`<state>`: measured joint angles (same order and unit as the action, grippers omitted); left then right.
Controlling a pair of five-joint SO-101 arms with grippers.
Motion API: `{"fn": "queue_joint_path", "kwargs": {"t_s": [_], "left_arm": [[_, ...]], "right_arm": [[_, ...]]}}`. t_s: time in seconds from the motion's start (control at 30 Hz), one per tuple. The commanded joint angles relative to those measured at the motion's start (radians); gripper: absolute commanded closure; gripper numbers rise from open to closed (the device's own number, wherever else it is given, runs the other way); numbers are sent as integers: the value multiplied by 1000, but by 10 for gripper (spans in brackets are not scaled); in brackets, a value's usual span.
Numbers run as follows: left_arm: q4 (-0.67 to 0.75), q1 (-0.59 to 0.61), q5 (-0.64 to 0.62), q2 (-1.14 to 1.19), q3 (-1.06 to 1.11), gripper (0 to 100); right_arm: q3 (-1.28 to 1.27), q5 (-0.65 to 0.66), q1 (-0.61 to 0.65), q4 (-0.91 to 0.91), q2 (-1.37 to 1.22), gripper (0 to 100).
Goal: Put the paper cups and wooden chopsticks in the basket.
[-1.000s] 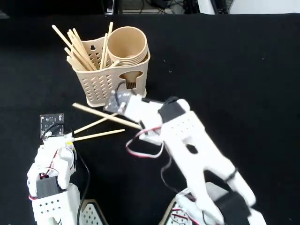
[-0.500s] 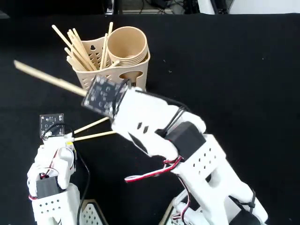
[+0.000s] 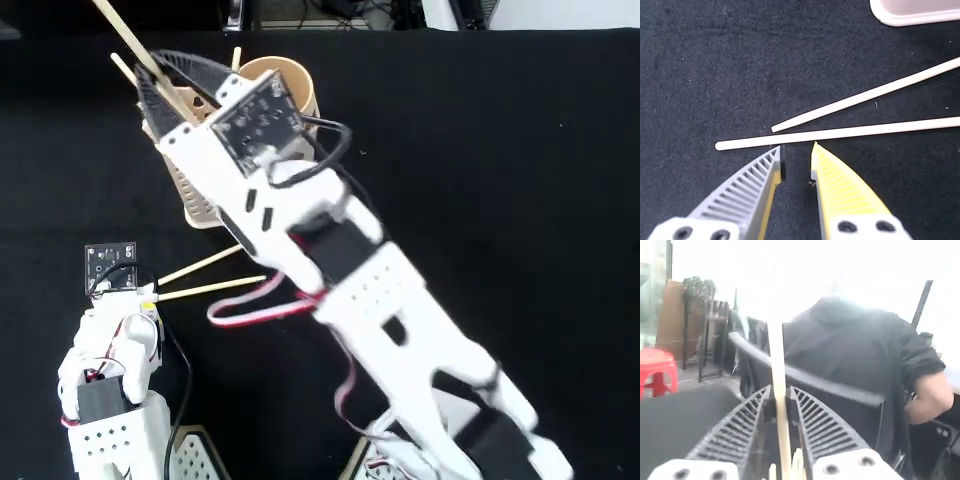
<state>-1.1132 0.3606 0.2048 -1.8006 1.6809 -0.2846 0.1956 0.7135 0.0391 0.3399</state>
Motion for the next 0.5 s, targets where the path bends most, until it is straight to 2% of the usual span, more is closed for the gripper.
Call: {"fn": "queue_joint_path", "kwargs": {"t_s": [0.0, 0.23, 0.47], "left_arm": [[2, -16, 8, -15, 8, 887], [2, -16, 8, -15, 8, 887], [2, -16, 8, -15, 8, 887]], "right_arm": [[105, -14, -38, -117, -111, 986], [154, -14, -74, -114, -315, 986], [35, -14, -100, -121, -381, 986]]}}
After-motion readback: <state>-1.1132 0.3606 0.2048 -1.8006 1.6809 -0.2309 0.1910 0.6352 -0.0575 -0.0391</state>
